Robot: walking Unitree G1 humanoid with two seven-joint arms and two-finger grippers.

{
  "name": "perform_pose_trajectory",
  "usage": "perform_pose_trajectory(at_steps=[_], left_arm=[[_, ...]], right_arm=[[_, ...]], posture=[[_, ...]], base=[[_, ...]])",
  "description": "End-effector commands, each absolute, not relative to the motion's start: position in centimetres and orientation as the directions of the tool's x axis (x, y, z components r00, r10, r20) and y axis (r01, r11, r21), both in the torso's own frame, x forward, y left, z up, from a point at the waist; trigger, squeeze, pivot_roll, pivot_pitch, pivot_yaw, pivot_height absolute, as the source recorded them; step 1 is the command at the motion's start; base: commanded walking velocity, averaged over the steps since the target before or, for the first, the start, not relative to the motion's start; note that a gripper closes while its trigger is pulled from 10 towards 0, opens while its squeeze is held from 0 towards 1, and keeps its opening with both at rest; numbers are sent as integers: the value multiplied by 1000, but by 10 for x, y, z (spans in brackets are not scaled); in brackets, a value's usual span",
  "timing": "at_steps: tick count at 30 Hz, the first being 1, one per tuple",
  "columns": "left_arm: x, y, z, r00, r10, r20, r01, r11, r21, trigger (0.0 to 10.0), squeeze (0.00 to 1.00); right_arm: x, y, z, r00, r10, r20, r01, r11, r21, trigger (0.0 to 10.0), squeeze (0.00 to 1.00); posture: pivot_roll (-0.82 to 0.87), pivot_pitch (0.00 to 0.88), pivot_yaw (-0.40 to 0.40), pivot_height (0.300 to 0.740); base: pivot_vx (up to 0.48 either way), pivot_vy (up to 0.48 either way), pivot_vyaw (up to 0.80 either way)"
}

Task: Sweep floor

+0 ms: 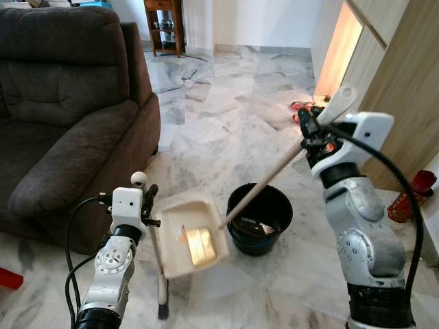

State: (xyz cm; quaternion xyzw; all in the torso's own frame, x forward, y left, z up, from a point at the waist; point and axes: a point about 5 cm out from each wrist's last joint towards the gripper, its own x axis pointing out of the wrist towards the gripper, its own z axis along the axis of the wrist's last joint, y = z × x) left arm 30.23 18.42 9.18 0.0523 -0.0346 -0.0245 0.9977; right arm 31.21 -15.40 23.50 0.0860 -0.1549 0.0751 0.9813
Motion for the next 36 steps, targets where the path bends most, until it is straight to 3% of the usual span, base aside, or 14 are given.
perform_pose_trajectory(at_steps=[1, 11, 18, 36], left_arm=[[307, 182, 105, 990, -62, 126, 46, 992, 121, 10000, 0], [307, 182, 107, 989, -57, 137, 38, 990, 138, 10000, 0], [307, 181, 106, 989, -56, 136, 37, 990, 137, 10000, 0], [308, 181, 108, 988, -55, 143, 35, 990, 138, 10000, 0]], right_arm=[[309, -154, 254, 908, 100, 407, -155, 982, 106, 10000, 0], [314, -137, 250, 902, 90, 423, -143, 985, 94, 10000, 0], [316, -131, 249, 900, 90, 426, -153, 982, 115, 10000, 0], [315, -123, 257, 874, 86, 478, -176, 974, 146, 10000, 0]], posture=[[123, 0, 22, 740], [130, 0, 22, 740], [129, 0, 23, 740], [133, 0, 24, 740]], base=[[0, 0, 0], [0, 0, 0], [252, 0, -411], [258, 0, -44]])
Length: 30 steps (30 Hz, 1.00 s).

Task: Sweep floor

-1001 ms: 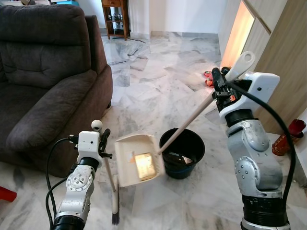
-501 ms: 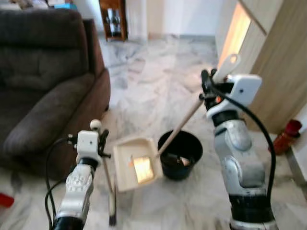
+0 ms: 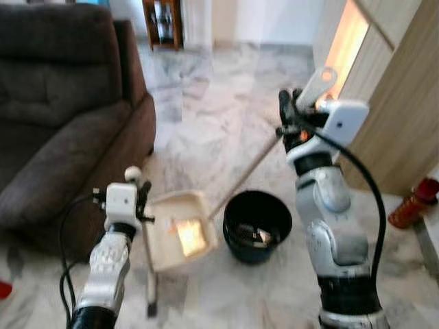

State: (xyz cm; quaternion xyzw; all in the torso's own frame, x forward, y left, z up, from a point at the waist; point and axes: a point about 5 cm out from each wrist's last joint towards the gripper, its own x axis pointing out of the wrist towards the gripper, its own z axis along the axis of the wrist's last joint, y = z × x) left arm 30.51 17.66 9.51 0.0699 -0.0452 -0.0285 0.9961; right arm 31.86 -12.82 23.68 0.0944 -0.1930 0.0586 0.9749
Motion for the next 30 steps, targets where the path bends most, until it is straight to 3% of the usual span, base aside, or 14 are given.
perform_pose_trajectory(at_steps=[1, 4, 13, 30], left_arm=[[308, 181, 108, 988, -54, 144, 34, 990, 138, 10000, 0], [308, 181, 108, 988, -53, 146, 33, 990, 138, 10000, 0], [308, 182, 109, 987, -50, 151, 29, 990, 139, 10000, 0], [307, 181, 109, 986, -58, 158, 38, 991, 131, 10000, 0]], right_arm=[[315, -123, 258, 870, 85, 486, -178, 973, 149, 10000, 0], [314, -122, 260, 862, 87, 499, -185, 971, 151, 10000, 0], [314, -122, 263, 856, 81, 511, -193, 966, 171, 10000, 0], [315, -123, 263, 857, 66, 511, -180, 968, 177, 10000, 0]], posture=[[133, 0, 24, 740], [135, 0, 22, 740], [138, 0, 22, 740], [136, 0, 22, 740]], base=[[259, 0, -800], [256, 0, -800], [258, 0, -57], [225, 0, -800]])
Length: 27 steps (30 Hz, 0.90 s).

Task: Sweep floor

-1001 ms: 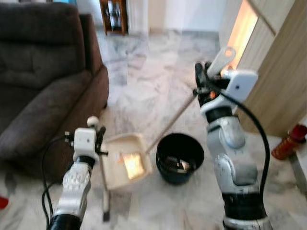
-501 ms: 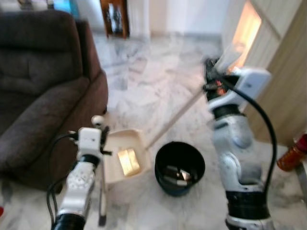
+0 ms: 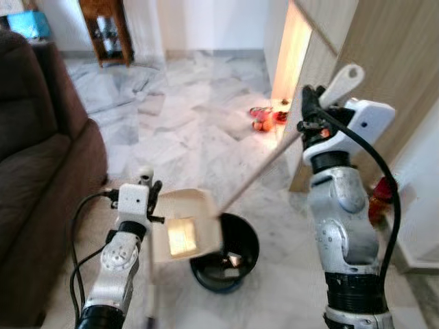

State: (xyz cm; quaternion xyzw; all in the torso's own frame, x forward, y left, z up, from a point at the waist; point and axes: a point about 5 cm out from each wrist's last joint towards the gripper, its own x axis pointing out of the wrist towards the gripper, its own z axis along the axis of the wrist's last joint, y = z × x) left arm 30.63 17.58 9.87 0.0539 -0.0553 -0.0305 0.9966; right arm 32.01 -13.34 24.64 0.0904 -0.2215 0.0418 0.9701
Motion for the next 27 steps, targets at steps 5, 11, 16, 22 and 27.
perform_pose_trajectory(at_steps=[5, 11, 16, 22, 27], left_arm=[[306, 180, 108, 985, -59, 162, 37, 991, 131, 10000, 0], [305, 180, 107, 986, -61, 157, 41, 991, 129, 10000, 0], [303, 181, 106, 986, -60, 153, 40, 991, 129, 10000, 0], [303, 180, 105, 987, -62, 149, 42, 991, 130, 10000, 0], [302, 180, 104, 987, -63, 146, 45, 991, 128, 10000, 0]], right_arm=[[315, -124, 263, 854, 58, 517, -173, 969, 176, 10000, 0], [314, -123, 261, 855, 63, 515, -172, 971, 167, 10000, 0], [314, -123, 262, 851, 64, 521, -167, 974, 153, 10000, 0], [310, -122, 263, 830, 51, 555, -140, 983, 120, 10000, 0], [302, -114, 267, 795, 83, 601, -142, 989, 51, 10000, 0]], posture=[[136, 0, 21, 740], [137, 0, 19, 740], [138, 0, 18, 740], [139, 0, 19, 740], [135, 0, 19, 740]], base=[[0, 0, -320], [0, 0, 0], [0, 0, 0], [0, 0, 0], [0, 0, 0]])
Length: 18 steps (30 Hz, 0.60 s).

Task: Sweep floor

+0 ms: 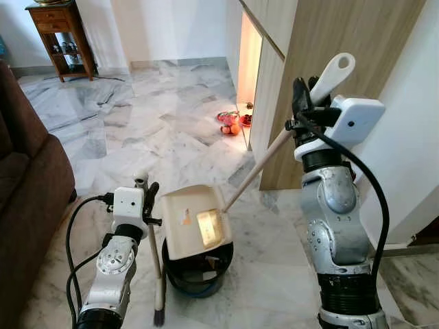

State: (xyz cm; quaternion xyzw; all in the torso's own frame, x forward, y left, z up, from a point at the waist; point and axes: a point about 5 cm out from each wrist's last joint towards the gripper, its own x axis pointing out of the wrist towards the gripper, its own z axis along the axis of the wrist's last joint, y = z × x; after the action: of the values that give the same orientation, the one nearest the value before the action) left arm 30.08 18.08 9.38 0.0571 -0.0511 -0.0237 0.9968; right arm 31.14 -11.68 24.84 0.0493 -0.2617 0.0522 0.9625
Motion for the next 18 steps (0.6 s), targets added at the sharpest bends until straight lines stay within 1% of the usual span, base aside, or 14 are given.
perform_pose_trajectory(at_steps=[1, 5, 15, 18], left_arm=[[302, 180, 104, 987, -64, 145, 46, 991, 127, 10000, 0], [302, 179, 104, 987, -65, 144, 47, 991, 126, 10000, 0], [301, 178, 104, 987, -61, 146, 43, 991, 124, 10000, 0], [300, 178, 104, 987, -61, 147, 43, 991, 123, 10000, 0]], right_arm=[[298, -107, 265, 787, 114, 606, -154, 988, 14, 10000, 0], [290, -89, 260, 768, 182, 614, -197, 979, -44, 10000, 0], [275, -63, 260, 728, 209, 653, -268, 963, -9, 10000, 0], [269, -52, 260, 705, 238, 668, -291, 956, -34, 10000, 0]], posture=[[135, 0, 19, 740], [138, 0, 18, 740], [142, 0, 15, 740], [143, 0, 13, 740]], base=[[0, 0, 0], [0, 0, 0], [0, 0, 0], [0, 0, 0]])
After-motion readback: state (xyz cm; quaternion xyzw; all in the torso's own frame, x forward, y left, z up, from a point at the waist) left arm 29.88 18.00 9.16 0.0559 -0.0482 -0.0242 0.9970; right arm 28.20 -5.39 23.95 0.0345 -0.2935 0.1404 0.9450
